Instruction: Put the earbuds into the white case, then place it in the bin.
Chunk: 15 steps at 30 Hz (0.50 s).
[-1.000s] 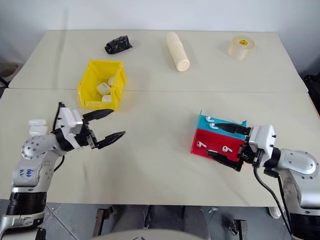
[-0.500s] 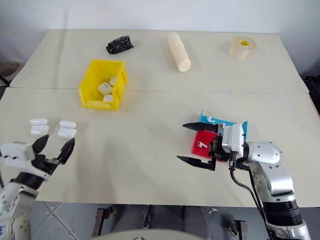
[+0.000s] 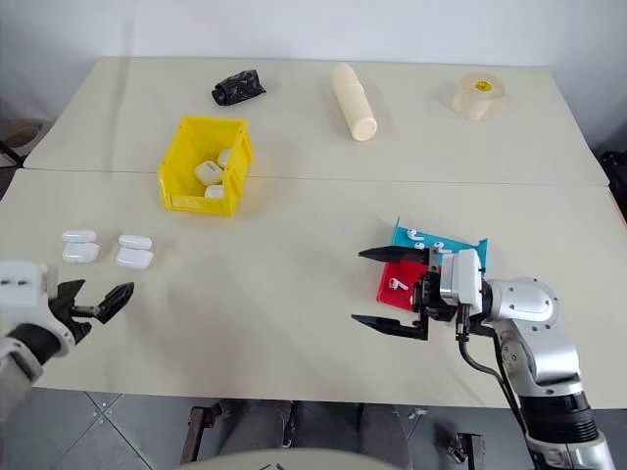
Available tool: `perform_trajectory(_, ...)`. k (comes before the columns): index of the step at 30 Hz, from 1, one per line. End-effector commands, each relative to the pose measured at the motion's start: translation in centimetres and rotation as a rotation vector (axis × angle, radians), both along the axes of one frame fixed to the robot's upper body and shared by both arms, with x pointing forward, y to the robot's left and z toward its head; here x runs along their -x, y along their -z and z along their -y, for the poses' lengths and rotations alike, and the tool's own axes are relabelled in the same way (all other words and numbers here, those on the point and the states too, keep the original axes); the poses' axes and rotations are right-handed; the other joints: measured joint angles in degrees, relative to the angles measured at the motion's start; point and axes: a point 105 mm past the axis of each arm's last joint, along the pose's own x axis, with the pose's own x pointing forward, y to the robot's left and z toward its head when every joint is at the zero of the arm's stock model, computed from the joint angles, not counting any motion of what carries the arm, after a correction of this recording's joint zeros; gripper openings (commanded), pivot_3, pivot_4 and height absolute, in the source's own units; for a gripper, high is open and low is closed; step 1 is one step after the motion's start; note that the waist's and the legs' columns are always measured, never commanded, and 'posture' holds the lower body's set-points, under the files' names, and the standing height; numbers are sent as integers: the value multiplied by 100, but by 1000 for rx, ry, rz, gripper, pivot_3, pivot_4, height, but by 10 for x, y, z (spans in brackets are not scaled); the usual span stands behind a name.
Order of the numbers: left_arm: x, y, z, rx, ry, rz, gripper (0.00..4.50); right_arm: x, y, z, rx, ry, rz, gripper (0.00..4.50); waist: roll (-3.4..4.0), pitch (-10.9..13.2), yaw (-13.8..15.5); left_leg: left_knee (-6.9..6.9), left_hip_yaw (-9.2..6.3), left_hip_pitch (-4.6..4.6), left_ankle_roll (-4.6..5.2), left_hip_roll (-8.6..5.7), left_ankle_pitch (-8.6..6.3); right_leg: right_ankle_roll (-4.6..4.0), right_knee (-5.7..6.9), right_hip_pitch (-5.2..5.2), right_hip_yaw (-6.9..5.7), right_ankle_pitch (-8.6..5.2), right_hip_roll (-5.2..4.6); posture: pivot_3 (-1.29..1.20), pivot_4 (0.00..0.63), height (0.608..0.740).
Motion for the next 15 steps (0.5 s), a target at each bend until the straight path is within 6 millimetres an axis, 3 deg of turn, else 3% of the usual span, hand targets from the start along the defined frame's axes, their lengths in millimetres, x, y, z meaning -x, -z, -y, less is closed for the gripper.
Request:
perform_trajectory(1,-18,-11,-3,-8,0,-80,4476,2,-6,3,-16,7,9,4500,0,0,7,-2,0,1,0,0,0,0,2,-1,0,0,0,0,150,740)
perform_trajectory(7,-48,-22,3,-25,26,-253,4476,5,-8,-1,-17,1,2,4500,0,0,-44,-4,-2,1,-1,-8,1,-1,25,-8,2,0,-2,0,150,740)
perform_trajectory(10,-55,-20,7,-26,31,-340,4476,5,-8,-1,-16,1,2,4500,-1,1,-103,-9,-2,-2,-1,-7,1,-1,37,-13,0,0,-1,0,150,740)
perform_trajectory(15,-62,-20,-5,-84,-27,-411,4476,7,-9,-2,-20,14,7,4500,0,1,-167,-14,1,-2,-2,-5,1,-2,41,-19,0,-1,1,0,150,740)
